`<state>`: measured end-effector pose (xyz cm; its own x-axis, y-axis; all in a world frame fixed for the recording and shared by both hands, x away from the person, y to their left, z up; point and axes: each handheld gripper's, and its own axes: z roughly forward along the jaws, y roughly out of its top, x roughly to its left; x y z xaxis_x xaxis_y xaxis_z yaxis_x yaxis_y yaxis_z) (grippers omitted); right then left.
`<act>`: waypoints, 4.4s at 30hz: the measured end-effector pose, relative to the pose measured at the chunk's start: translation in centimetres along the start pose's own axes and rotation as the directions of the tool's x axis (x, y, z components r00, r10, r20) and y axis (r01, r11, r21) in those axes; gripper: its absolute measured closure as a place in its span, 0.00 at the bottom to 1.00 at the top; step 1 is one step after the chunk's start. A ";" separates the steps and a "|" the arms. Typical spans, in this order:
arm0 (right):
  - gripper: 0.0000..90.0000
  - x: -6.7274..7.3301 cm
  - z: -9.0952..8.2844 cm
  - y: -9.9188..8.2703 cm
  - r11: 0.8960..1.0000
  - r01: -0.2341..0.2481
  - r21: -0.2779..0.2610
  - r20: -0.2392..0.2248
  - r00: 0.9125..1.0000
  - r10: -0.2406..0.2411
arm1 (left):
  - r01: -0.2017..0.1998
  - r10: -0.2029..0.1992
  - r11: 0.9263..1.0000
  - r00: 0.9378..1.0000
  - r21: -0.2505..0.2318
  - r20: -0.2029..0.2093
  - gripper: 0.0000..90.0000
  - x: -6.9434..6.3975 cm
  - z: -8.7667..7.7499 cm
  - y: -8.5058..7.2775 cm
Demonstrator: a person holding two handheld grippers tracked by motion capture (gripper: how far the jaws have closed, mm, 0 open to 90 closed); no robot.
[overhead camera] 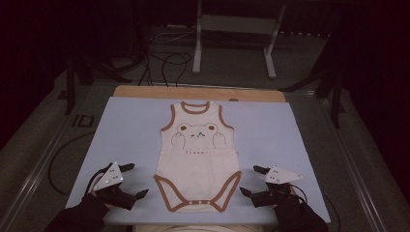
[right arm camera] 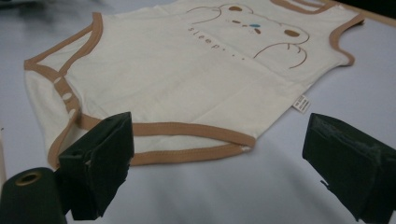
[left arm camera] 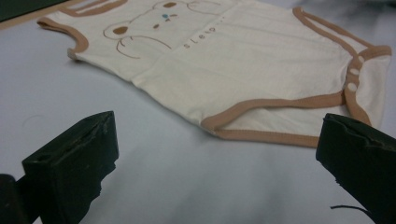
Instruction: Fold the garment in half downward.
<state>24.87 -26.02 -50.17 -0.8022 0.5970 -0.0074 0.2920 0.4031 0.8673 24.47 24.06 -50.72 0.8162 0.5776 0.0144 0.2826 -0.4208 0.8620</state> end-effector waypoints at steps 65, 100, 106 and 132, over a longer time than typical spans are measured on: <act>0.10 -3.0 1.9 9.2 0.998 -0.010 -0.056 0.044 0.999 0.012 | 0.003 -0.003 1.000 1.000 0.019 0.010 0.00 2.9 2.9 8.0; 0.10 -7.2 9.1 7.9 0.979 -0.195 0.061 0.172 0.968 0.182 | 0.156 -0.136 0.967 0.984 0.200 -0.114 0.00 6.6 9.8 8.1; 0.15 -7.6 10.2 7.3 0.972 -0.212 0.099 0.191 0.963 0.190 | 0.195 -0.165 0.954 0.976 0.229 -0.144 0.01 7.0 10.9 7.7; 0.47 -9.0 13.1 5.5 0.937 -0.293 0.191 0.237 0.940 0.246 | 0.261 -0.182 0.913 0.948 0.314 -0.259 0.46 7.5 13.2 6.8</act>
<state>40.51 -20.03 -51.87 -0.5588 0.8246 0.0883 0.6080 0.3350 0.7198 39.22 16.27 -51.44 0.5920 0.8058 -0.0117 0.6290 -0.4529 0.6319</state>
